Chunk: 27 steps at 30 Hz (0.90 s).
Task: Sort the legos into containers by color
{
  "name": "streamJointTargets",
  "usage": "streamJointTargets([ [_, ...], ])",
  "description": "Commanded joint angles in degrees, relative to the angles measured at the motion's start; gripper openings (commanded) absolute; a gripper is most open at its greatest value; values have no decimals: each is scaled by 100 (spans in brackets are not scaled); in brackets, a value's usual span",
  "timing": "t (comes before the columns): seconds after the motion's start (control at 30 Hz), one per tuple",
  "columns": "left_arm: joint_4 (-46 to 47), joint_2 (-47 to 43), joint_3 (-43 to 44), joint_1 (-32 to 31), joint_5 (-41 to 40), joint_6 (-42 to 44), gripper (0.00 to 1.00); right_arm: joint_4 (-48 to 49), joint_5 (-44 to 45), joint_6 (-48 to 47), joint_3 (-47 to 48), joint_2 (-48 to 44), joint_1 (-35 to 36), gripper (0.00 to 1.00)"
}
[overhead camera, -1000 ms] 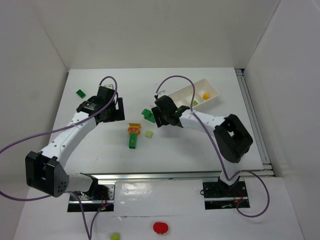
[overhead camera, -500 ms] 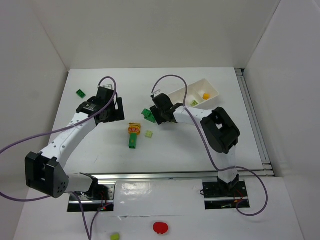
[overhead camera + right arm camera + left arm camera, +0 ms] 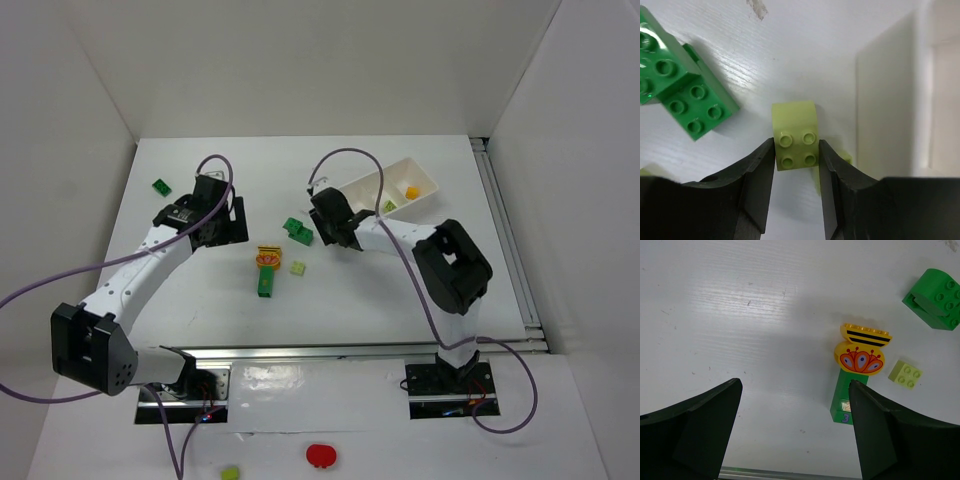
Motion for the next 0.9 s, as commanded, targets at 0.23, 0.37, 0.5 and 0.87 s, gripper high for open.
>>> streamJointTargets([
  [0.23,70,100,143,38,33,-170,97,516,750,513,-89,-1739,-417,37],
  [0.37,70,153,196,38,95,-170,97,-46,1181,1049,446,-1301,-969,37],
  [0.5,70,153,248,38,200,-118,97,-241,1173,1489,712,-914,-1383,37],
  [0.87,70,39,301,38,254,-56,97,172,1463,1692,589,-745,-1622,90],
])
